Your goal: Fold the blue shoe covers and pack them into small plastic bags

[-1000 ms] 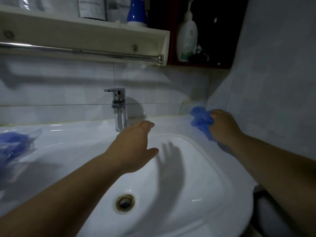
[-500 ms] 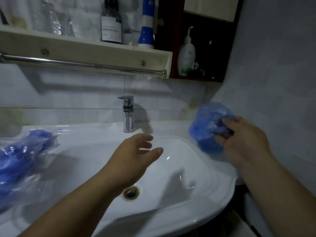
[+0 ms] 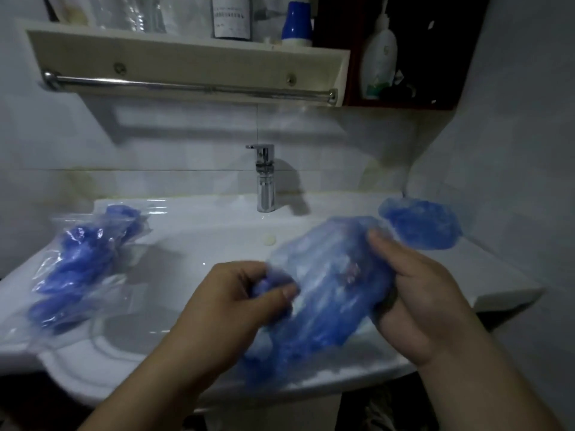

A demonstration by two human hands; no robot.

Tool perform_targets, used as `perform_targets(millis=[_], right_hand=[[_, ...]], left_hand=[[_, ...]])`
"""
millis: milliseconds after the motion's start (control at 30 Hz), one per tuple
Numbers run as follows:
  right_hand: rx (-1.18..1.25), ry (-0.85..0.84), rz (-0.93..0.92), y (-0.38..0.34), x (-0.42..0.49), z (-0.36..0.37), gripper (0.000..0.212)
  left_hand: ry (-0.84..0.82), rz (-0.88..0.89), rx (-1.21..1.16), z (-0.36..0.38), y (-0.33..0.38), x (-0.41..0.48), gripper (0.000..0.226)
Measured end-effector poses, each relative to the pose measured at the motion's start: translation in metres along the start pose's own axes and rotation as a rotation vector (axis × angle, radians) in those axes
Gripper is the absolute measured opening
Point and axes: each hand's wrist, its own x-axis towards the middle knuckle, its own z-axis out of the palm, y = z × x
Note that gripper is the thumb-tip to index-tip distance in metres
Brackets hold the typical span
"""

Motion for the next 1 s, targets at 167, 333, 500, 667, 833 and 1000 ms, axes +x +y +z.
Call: perform_targets(millis=[167,333,500,667,833,1000], right_hand=[[-0.037,-0.143,0.082,0.026,-0.012,0.000,0.071],[-0.357,-0.047,0.025,0.053,-0.032,0.013,0.017],[-0.289,0.203,-0.035,0.041,-0.034,0.011,0.019],[-0.121,0.200,-0.042,0.026,-0.039,0.003,0.023],[-0.255,0.176,-0.097,0.022,-0.042,-0.006,0.040],[-0.482,0.147,-0.051,0.022,-0.046,-0.006,0.034]], left_hand=[[0.190,0.039,-0.221,-0.007,-0.006,-0.002,0.014],[0.209,0.043,-0.307,-0.002,-0.007,-0.010,0.021],[0.360,-0.075,-0.473,-0.019,-0.013,-0.011,0.021],[0.169,-0.176,-0.488,-0.038,-0.023,-0.016,0.031],[-0.213,-0.142,-0.404,-0.047,-0.025,-0.022,0.060],[-0.110,-0.037,-0.212,-0.034,-0.012,-0.024,0.045]])
